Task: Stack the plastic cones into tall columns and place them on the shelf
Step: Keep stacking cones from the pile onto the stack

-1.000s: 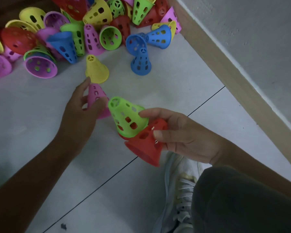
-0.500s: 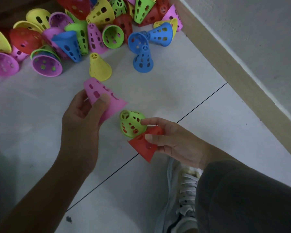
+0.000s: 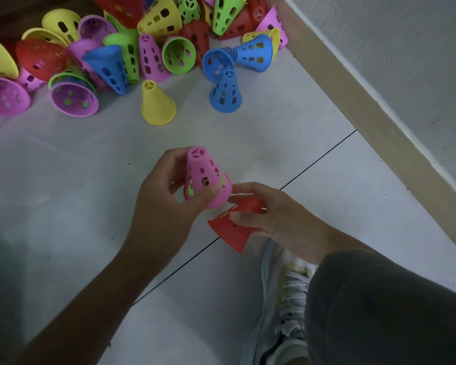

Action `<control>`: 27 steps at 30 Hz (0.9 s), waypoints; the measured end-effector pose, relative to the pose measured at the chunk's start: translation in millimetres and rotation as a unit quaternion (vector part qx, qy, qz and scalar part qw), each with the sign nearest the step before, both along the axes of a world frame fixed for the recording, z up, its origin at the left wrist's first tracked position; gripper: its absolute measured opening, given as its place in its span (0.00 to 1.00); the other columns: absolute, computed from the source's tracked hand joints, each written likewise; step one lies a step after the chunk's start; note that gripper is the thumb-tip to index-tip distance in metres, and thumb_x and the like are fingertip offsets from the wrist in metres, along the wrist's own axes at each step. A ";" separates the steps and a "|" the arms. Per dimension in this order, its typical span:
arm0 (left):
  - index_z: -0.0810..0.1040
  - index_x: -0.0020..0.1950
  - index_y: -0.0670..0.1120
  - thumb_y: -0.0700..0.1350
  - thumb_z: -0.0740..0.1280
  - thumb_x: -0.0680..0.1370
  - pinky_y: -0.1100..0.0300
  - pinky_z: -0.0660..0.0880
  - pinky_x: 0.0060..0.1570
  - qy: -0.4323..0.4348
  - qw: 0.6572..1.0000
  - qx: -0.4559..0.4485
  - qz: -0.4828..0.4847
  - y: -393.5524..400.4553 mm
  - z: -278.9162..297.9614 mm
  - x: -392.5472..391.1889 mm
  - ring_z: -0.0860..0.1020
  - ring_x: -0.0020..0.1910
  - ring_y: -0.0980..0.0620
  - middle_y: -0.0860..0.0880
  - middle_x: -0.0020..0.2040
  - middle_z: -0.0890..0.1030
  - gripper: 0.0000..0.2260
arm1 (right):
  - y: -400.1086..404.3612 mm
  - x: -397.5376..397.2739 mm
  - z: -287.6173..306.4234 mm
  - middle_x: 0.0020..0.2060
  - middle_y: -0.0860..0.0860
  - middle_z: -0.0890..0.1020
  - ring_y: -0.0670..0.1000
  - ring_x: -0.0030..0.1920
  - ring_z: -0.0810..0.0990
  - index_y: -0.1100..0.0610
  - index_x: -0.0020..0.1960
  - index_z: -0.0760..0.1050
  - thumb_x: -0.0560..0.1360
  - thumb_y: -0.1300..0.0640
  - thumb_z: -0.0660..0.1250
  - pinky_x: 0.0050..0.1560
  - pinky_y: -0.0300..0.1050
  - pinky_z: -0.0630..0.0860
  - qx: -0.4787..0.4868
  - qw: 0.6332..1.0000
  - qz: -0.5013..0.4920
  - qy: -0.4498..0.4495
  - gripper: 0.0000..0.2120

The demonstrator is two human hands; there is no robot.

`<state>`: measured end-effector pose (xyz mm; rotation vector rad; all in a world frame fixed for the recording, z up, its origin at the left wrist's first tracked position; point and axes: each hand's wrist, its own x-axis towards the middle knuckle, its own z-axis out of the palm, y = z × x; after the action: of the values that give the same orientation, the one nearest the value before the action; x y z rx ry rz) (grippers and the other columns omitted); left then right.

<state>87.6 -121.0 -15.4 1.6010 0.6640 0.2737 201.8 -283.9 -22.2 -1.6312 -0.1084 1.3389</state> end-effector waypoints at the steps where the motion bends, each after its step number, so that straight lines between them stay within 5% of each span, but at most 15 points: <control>1: 0.78 0.63 0.52 0.37 0.77 0.72 0.52 0.80 0.60 0.008 1.000 0.015 -0.005 -0.3 -2.7 -0.3 0.82 0.58 0.56 0.57 0.56 0.84 0.22 | -1.2 1.6 1.1 0.60 0.52 0.83 0.55 0.61 0.82 0.54 0.66 0.77 0.75 0.66 0.72 0.60 0.55 0.81 -0.003 1.000 -0.011 0.000 0.21; 5: 0.79 0.60 0.54 0.37 0.76 0.73 0.49 0.76 0.64 0.032 0.996 0.079 -0.034 -0.2 -15.3 -2.1 0.80 0.61 0.56 0.60 0.58 0.82 0.20 | -4.9 8.1 5.9 0.58 0.54 0.84 0.57 0.60 0.82 0.55 0.64 0.78 0.73 0.66 0.74 0.59 0.53 0.81 0.011 0.997 -0.075 -0.019 0.21; 10: 0.79 0.61 0.55 0.38 0.76 0.73 0.51 0.72 0.69 0.059 0.993 0.099 -0.040 1.2 -23.0 -4.2 0.78 0.62 0.60 0.63 0.58 0.81 0.20 | -4.0 14.3 24.9 0.56 0.53 0.84 0.56 0.56 0.84 0.53 0.62 0.79 0.63 0.53 0.77 0.53 0.53 0.84 0.045 0.984 -0.142 -0.102 0.27; 13: 0.79 0.61 0.55 0.39 0.76 0.73 0.54 0.73 0.68 0.065 0.992 0.100 -0.036 4.6 -23.4 -9.5 0.77 0.62 0.62 0.65 0.57 0.81 0.20 | 2.9 13.4 39.3 0.55 0.48 0.83 0.49 0.54 0.84 0.49 0.61 0.78 0.66 0.52 0.77 0.49 0.41 0.82 0.047 0.974 -0.116 -0.187 0.24; 19: 0.79 0.61 0.53 0.39 0.74 0.76 0.53 0.76 0.64 0.079 0.991 0.104 -0.006 19.6 -28.7 -26.9 0.79 0.60 0.59 0.61 0.57 0.82 0.17 | 24.0 -3.4 43.0 0.58 0.39 0.77 0.44 0.59 0.79 0.38 0.60 0.73 0.71 0.52 0.78 0.56 0.40 0.81 0.037 0.943 -0.021 -0.329 0.23; 23: 0.79 0.60 0.53 0.39 0.73 0.77 0.54 0.77 0.61 0.093 0.990 0.109 0.015 27.8 -31.7 -32.8 0.80 0.58 0.59 0.62 0.55 0.83 0.14 | 35.2 -10.7 32.6 0.61 0.38 0.74 0.40 0.60 0.75 0.41 0.64 0.73 0.70 0.50 0.78 0.59 0.31 0.74 0.018 0.902 0.043 -0.430 0.25; 27: 0.80 0.59 0.53 0.40 0.73 0.77 0.51 0.79 0.60 0.095 0.990 0.105 0.026 33.7 -33.2 -29.5 0.80 0.57 0.58 0.61 0.55 0.83 0.14 | 43.4 -10.2 17.1 0.63 0.39 0.72 0.42 0.61 0.76 0.43 0.66 0.72 0.70 0.52 0.78 0.61 0.34 0.74 0.023 0.888 0.089 -0.451 0.28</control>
<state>58.1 -87.3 -48.6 1.8287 0.8464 0.2361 191.5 -240.5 -5.1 -2.1164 -0.8523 0.5860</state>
